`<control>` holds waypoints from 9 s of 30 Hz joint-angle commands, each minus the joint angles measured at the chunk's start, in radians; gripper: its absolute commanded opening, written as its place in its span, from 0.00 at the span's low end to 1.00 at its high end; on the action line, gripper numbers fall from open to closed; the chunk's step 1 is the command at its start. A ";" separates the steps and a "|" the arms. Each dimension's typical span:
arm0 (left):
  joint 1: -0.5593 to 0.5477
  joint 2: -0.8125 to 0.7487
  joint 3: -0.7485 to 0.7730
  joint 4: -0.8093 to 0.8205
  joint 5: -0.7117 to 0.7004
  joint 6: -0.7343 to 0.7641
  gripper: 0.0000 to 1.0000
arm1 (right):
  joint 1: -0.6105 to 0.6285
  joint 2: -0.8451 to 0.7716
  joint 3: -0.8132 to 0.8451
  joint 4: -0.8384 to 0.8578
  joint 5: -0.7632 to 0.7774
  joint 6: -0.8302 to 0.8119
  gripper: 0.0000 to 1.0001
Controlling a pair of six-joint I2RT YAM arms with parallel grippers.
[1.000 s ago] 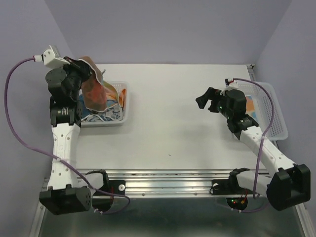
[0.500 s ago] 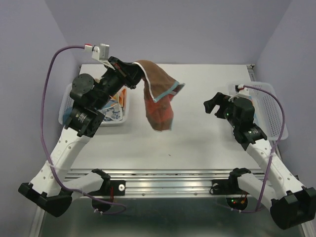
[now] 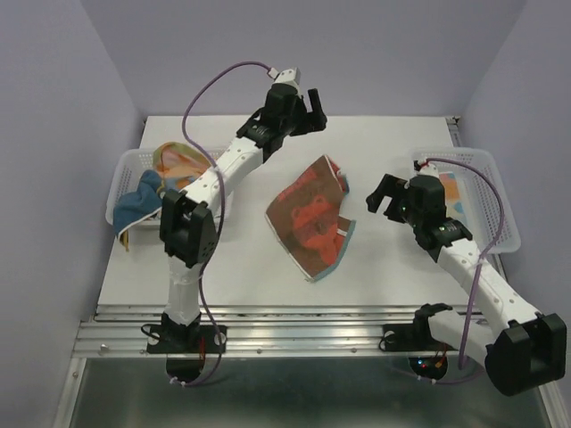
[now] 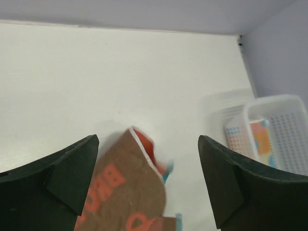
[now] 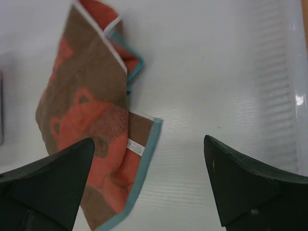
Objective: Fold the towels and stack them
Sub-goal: Move the towel to the center of the board, then flatten out the crumpled towel, then fold the towel
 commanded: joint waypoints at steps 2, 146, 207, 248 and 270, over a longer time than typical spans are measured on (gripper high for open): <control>-0.003 0.135 0.310 -0.271 -0.136 0.058 0.99 | 0.016 0.081 0.046 -0.014 -0.086 -0.052 1.00; -0.534 -1.066 -0.537 0.034 -0.057 -0.109 0.00 | 0.286 -0.367 0.394 0.151 -0.380 -0.031 0.01; 0.196 -0.446 -0.967 0.404 0.220 -0.134 0.00 | 0.125 0.382 0.181 0.150 0.023 -0.021 0.01; -0.014 -0.857 -1.486 0.136 0.289 -0.309 0.00 | 0.249 -0.112 -0.305 -0.211 -0.403 0.155 0.01; -0.019 -0.845 -1.401 0.070 0.257 -0.244 0.60 | 0.272 -0.101 -0.355 -0.189 -0.443 0.160 0.57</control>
